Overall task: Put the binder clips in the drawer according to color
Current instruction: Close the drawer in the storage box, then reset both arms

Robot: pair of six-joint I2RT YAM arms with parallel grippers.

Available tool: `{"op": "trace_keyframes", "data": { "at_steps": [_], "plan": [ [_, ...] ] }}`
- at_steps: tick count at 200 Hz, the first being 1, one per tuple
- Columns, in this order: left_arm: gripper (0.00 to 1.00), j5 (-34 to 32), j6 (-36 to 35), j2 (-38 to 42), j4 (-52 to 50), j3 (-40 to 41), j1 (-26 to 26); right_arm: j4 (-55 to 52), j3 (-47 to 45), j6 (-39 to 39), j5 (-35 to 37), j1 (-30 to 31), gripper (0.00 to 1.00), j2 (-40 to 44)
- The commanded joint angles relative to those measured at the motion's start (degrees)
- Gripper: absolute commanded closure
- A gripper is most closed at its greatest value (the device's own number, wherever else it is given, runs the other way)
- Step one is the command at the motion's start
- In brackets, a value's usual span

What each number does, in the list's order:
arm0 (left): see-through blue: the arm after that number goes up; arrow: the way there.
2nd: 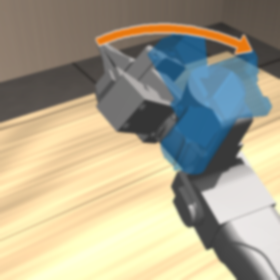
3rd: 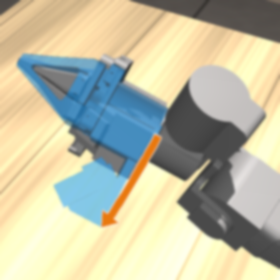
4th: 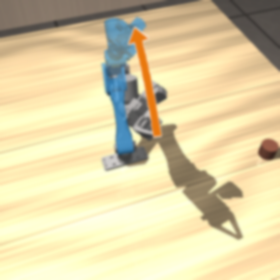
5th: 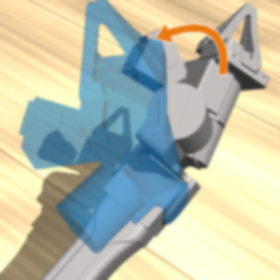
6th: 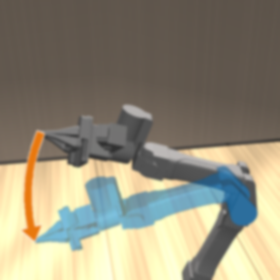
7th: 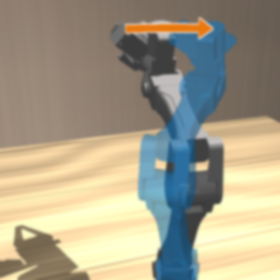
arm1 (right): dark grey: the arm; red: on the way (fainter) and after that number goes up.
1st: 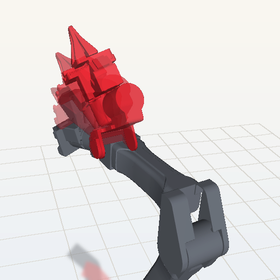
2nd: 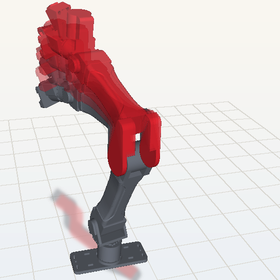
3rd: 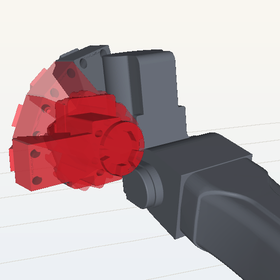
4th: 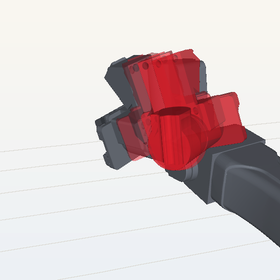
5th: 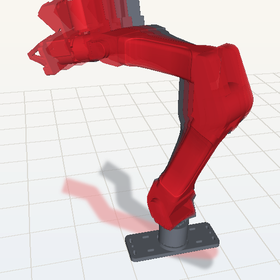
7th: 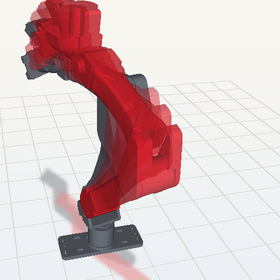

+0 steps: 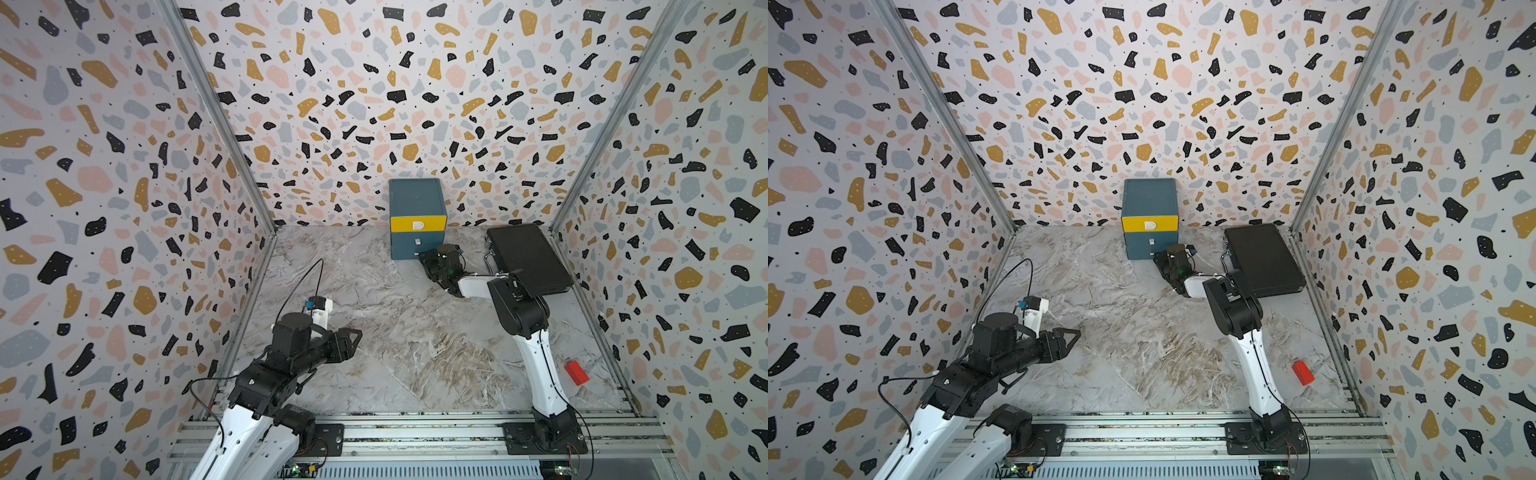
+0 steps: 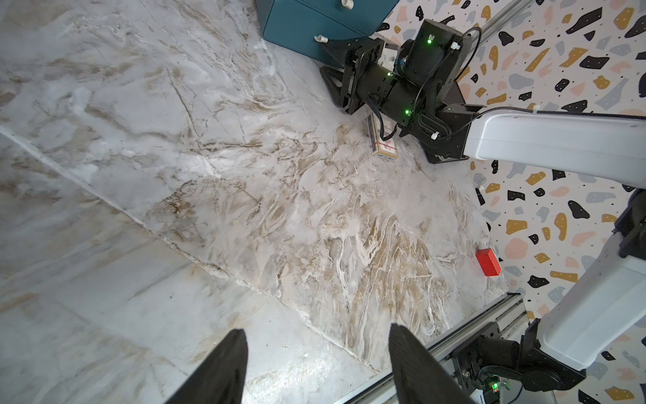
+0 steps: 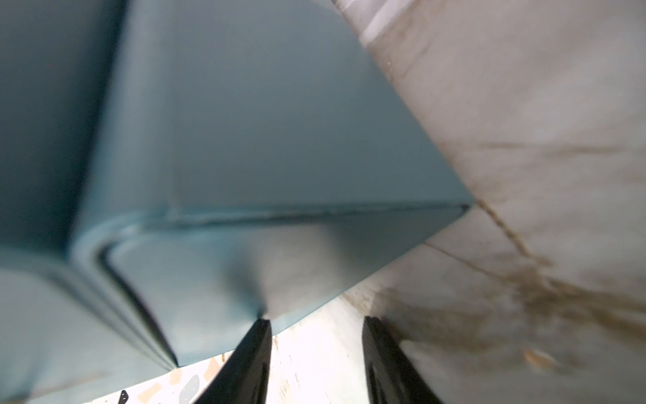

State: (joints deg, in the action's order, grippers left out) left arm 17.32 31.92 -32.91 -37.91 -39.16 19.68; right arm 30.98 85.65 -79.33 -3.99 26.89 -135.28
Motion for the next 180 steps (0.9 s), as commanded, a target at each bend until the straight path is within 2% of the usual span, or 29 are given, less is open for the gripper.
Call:
{"op": "trace_keyframes", "data": {
  "at_steps": [1, 16, 22, 24, 26, 37, 41, 44, 46, 48, 60, 77, 88, 96, 102, 113, 126, 145, 159, 171, 180],
  "plan": [
    [0.28, -2.25, 1.12, -0.78, 3.85, -0.47, 0.19, -1.36, -7.41, 1.52, 1.65, -0.53, 0.51, 8.35],
    [0.22, -4.24, 1.23, -1.66, 4.69, -1.75, 0.18, -2.76, -15.17, 5.58, 4.47, -0.60, 0.49, 16.26],
    [0.16, -5.22, 1.09, -2.12, 5.11, -2.32, 0.22, -3.70, -17.81, 8.11, 5.41, -0.66, 0.46, 20.17],
    [0.05, -5.79, 1.01, -2.30, 5.08, -2.59, 0.19, -4.14, -18.70, 9.03, 5.64, -0.69, 0.45, 21.78],
    [0.02, -6.73, 0.96, -2.37, 5.09, -3.05, 0.23, -4.70, -19.49, 10.05, 5.85, -0.70, 0.44, 23.21],
    [0.00, -11.59, 1.33, -3.55, 3.42, -5.38, 0.25, -10.56, -22.62, 16.12, 7.59, -0.97, 0.36, 31.12],
    [0.00, -13.28, 0.85, -4.02, 2.89, -6.75, 0.21, -13.07, -23.30, 18.83, 8.19, -1.07, 0.30, 34.01],
    [0.00, -14.08, 0.22, -4.36, 2.55, -7.51, 0.20, -14.48, -23.84, 21.09, 8.55, -1.10, 0.07, 36.06],
    [0.00, -14.80, -0.09, -4.62, 2.40, -7.84, 0.23, -15.39, -24.19, 22.43, 8.67, -1.13, 0.02, 37.49],
    [0.00, -15.90, -0.50, -4.82, 2.16, -8.34, 0.19, -16.14, -24.58, 24.21, 8.87, -1.21, 0.00, 38.87],
    [0.00, -21.52, -0.98, -5.82, 1.86, -10.42, 0.16, -20.64, -26.84, 33.43, 10.48, -1.32, 0.00, 47.30],
    [0.00, -31.75, -2.65, -8.10, 0.20, -13.38, 0.23, -28.08, -29.82, 45.20, 17.23, -1.34, 0.00, 59.27],
    [0.00, -41.47, -0.74, -9.76, 0.28, -13.59, 0.23, -36.11, -30.58, 48.71, 27.04, -1.37, 0.00, 65.52],
    [0.00, -45.23, -1.01, -10.23, 2.29, -12.39, 0.23, -40.23, -31.00, 50.77, 33.93, -1.40, 0.00, 68.81],
    [0.00, -45.83, -5.15, -10.08, 7.75, -9.40, 0.19, -39.66, -32.43, 54.22, 36.85, -1.62, 0.00, 71.32],
    [0.00, -42.60, -15.16, -9.15, 19.69, -2.46, 0.18, -35.08, -36.63, 62.17, 39.04, -2.00, 0.00, 75.19],
    [0.00, -46.59, -16.20, -8.99, 27.94, 3.64, 0.21, -38.21, -38.18, 64.09, 41.28, -3.56, 0.00, 77.68],
    [0.00, -51.17, -22.98, -12.81, 36.55, 9.16, 0.18, -43.14, -39.54, 64.48, 37.86, -8.38, 0.00, 78.24],
    [0.00, -53.28, -28.49, -18.02, 42.12, 11.87, 0.13, -34.60, -45.84, 68.54, 36.17, -10.45, 0.00, 78.70],
    [0.00, -53.62, -33.81, -23.06, 49.72, 14.80, 0.14, -23.43, -52.78, 71.98, 37.61, -10.85, 0.00, 79.24],
    [0.00, -54.99, -34.26, -26.66, 54.88, 16.40, 0.02, -15.81, -58.01, 73.66, 38.33, -11.30, 0.00, 78.83]
  ]
}}
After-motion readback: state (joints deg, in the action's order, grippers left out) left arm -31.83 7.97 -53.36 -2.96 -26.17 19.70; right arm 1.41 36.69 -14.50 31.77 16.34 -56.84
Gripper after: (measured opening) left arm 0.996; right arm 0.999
